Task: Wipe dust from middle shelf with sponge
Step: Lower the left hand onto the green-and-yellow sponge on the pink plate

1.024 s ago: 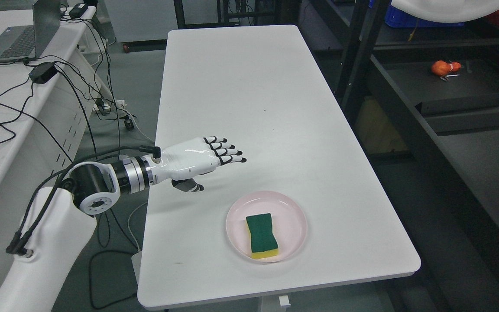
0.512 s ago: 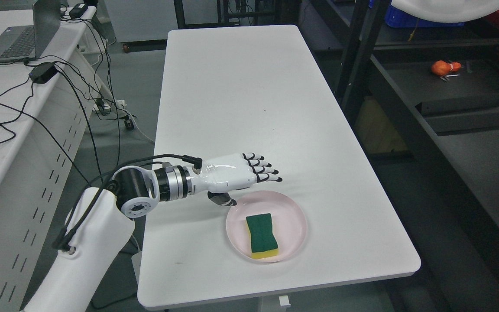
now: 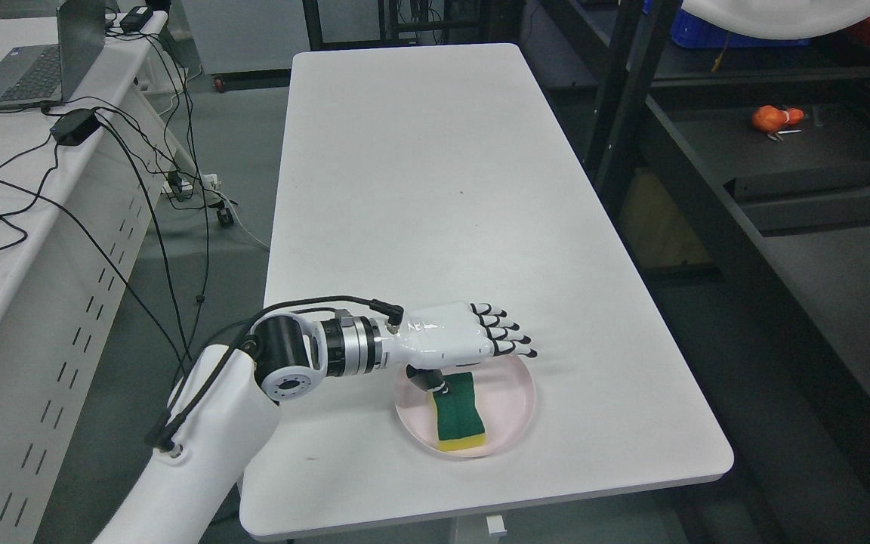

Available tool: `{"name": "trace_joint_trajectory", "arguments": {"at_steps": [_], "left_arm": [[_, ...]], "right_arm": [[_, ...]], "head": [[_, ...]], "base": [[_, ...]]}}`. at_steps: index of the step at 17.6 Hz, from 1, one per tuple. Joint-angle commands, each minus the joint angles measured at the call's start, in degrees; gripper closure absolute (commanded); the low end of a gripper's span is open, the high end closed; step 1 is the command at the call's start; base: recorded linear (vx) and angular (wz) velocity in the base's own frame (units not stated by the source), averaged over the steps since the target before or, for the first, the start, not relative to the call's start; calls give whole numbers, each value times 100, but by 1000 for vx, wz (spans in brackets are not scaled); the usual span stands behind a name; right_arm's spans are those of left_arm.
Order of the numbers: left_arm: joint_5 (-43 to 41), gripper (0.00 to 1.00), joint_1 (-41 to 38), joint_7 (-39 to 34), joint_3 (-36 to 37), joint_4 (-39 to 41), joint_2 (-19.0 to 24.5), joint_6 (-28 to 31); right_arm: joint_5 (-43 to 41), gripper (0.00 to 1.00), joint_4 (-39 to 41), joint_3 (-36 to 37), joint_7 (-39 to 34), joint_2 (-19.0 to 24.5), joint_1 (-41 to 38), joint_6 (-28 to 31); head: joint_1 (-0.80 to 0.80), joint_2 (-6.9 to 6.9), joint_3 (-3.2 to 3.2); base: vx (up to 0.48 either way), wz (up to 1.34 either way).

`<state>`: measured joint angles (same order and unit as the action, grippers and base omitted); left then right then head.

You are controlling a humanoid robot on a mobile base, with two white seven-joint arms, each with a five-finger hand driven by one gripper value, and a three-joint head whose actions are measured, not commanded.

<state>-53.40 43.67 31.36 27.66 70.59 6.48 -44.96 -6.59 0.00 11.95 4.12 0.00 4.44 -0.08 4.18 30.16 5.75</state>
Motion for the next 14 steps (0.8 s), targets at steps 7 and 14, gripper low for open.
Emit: {"name": "trace_joint_trajectory", "arguments": {"at_steps": [7,14], "left_arm": [[14,1,-95,617,-297,780,-218,-4],[-39,1,-711,1013,-191,1791,141,-4]], "right_arm": [[0,0,100,0,9,-100,-4,421],[0,0,100,0,1,-100,4,421]], "head": [[0,0,0],[0,0,0]], "base": [[0,0],[0,0]]}}
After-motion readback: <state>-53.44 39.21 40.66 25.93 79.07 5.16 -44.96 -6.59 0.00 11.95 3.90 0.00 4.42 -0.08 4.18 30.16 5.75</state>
